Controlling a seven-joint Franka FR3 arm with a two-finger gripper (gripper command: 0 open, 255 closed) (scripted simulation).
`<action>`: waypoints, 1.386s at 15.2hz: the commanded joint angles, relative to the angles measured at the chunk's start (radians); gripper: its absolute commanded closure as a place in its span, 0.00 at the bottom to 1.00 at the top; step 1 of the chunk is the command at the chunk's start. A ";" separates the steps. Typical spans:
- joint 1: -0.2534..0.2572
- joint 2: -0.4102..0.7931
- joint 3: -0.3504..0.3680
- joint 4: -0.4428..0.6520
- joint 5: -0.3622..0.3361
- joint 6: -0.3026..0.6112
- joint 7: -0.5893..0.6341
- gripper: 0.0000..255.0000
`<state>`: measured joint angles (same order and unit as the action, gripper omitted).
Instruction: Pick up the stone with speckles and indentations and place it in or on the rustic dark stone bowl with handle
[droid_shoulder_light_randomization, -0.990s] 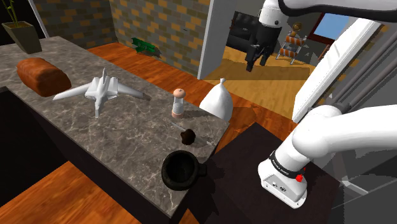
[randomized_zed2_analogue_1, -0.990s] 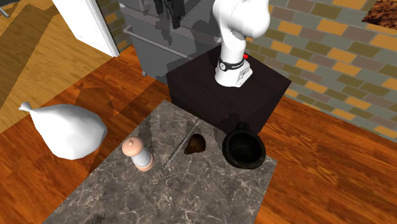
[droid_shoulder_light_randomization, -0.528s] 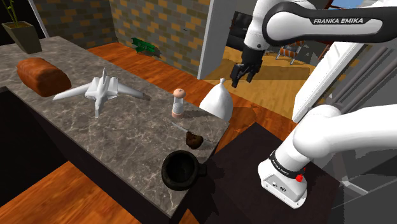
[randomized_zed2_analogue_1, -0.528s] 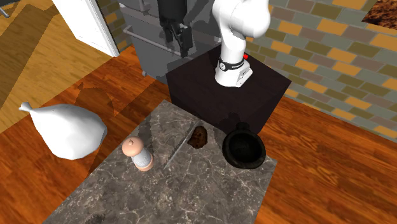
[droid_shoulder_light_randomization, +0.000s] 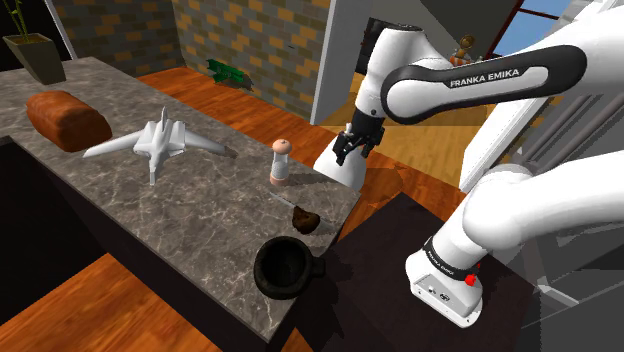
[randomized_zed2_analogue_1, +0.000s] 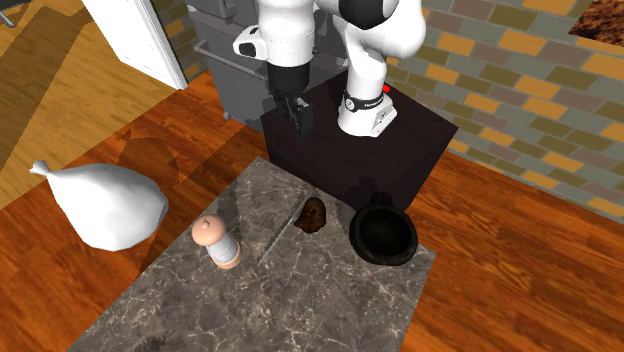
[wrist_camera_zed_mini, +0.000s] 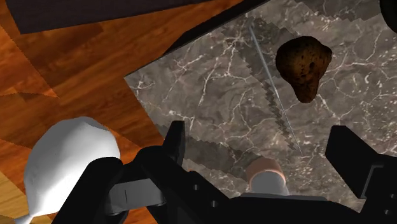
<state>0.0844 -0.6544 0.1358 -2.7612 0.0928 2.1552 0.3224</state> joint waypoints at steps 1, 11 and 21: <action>0.014 0.049 0.027 -0.027 0.026 0.093 0.038 0.00; 0.036 0.452 0.184 -0.017 0.067 0.562 0.257 0.00; 0.010 0.753 0.199 0.056 -0.224 0.805 0.544 0.00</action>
<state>0.0903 0.0782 0.3445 -2.7092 -0.0983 2.9448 0.8419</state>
